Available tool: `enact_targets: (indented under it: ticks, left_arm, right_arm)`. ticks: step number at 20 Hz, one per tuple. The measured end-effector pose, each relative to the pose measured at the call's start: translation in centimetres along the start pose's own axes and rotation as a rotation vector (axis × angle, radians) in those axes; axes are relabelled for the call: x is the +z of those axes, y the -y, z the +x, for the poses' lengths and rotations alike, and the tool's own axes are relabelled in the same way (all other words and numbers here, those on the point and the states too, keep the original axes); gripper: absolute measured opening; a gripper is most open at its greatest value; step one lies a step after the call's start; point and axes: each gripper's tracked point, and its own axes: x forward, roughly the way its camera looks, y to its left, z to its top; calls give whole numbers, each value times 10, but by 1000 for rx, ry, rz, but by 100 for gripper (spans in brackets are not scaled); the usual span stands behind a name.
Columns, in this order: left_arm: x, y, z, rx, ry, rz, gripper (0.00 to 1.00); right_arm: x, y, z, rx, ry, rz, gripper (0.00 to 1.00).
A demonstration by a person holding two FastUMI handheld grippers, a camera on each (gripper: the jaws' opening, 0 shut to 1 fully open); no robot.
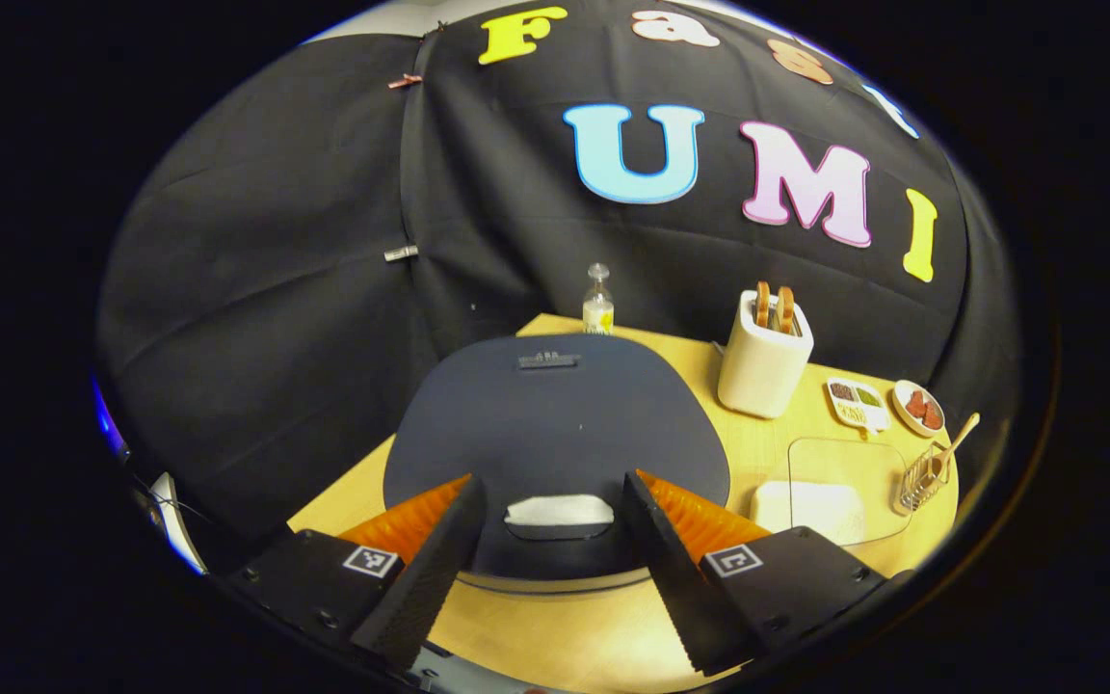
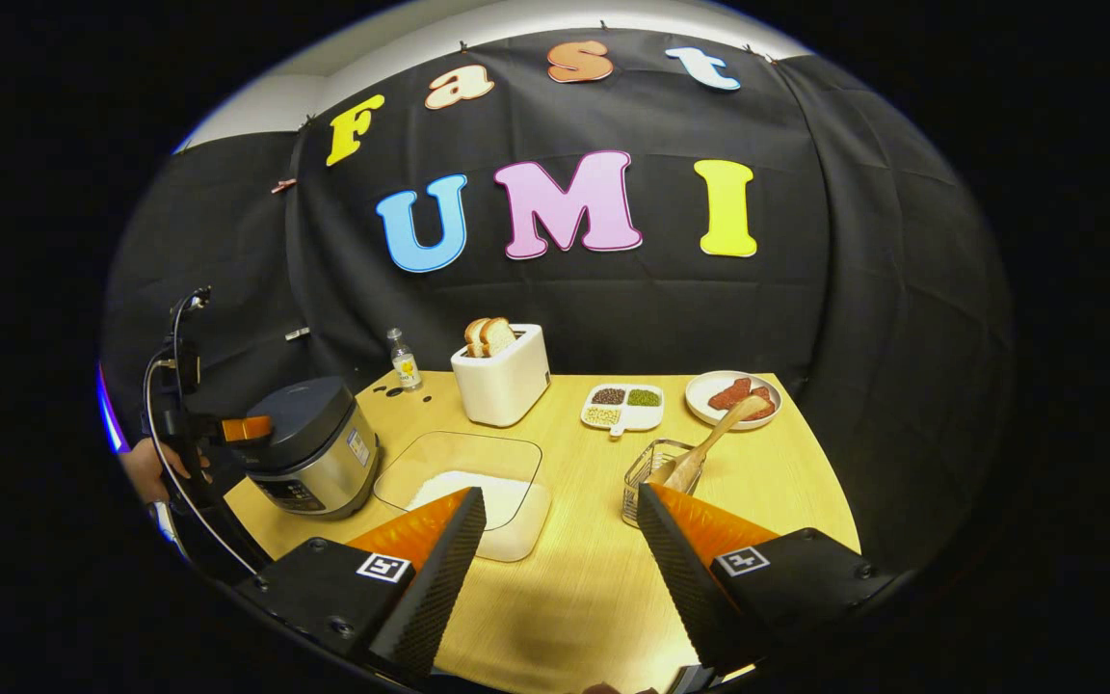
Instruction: Close the left gripper, press the button to open the rice cooker; take a wooden spoon from the chopstick holder with the right hand, scoop a spoonful of rice and pour it into the rice cooker, then put the wooden spoon back into the chopstick holder.
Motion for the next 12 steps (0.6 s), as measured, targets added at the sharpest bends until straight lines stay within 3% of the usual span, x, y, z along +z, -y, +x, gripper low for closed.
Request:
enact_targets:
  ticks: [6, 9, 12]
  left_arm:
    - [6, 4, -9, -15, 22, -6, 99]
    - [30, 20, -34, -61, 124, 73, 96]
    - [65, 34, -73, -99, 243, 103, 95]
  right_arm:
    - [8, 16, -6, -34, 25, 24, 99]
    - [30, 22, -19, -22, 99, 35, 99]
    - [51, 30, -30, -24, 169, -39, 98]
